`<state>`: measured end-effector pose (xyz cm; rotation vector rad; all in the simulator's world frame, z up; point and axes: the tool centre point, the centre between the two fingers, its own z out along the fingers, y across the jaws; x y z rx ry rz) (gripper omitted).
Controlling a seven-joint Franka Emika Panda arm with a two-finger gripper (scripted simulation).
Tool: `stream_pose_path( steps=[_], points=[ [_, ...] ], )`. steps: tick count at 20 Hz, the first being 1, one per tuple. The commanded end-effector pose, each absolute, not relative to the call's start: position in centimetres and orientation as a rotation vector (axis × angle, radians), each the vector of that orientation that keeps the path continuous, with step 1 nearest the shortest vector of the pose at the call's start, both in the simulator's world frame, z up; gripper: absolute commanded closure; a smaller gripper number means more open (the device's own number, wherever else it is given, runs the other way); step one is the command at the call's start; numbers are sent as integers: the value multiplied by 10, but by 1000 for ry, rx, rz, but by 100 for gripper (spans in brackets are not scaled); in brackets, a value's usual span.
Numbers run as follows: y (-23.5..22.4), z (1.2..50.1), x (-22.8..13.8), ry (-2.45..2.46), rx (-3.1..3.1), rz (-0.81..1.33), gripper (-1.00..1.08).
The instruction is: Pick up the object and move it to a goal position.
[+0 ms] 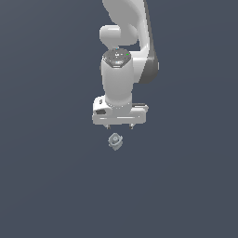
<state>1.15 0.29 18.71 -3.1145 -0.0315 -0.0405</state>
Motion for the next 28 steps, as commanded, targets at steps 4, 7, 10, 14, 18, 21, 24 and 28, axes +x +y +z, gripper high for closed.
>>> stream_pose_path(
  steps=[4,7,10,14,18,21,24,28],
  points=[
    [2,182,11,25,-3114,-36,-92],
    [1,176,11,86,-3113,-33,-92],
    [0,169,10,167,-3110,-29,-92],
    [-2,157,9,306,-3101,-22,-92],
    [-5,142,7,477,-3082,-14,-92],
    [-8,130,6,609,-3063,-9,-92],
    [-11,119,4,732,-3040,-5,-92],
    [-14,108,2,865,-3011,-2,-92]
  ],
)
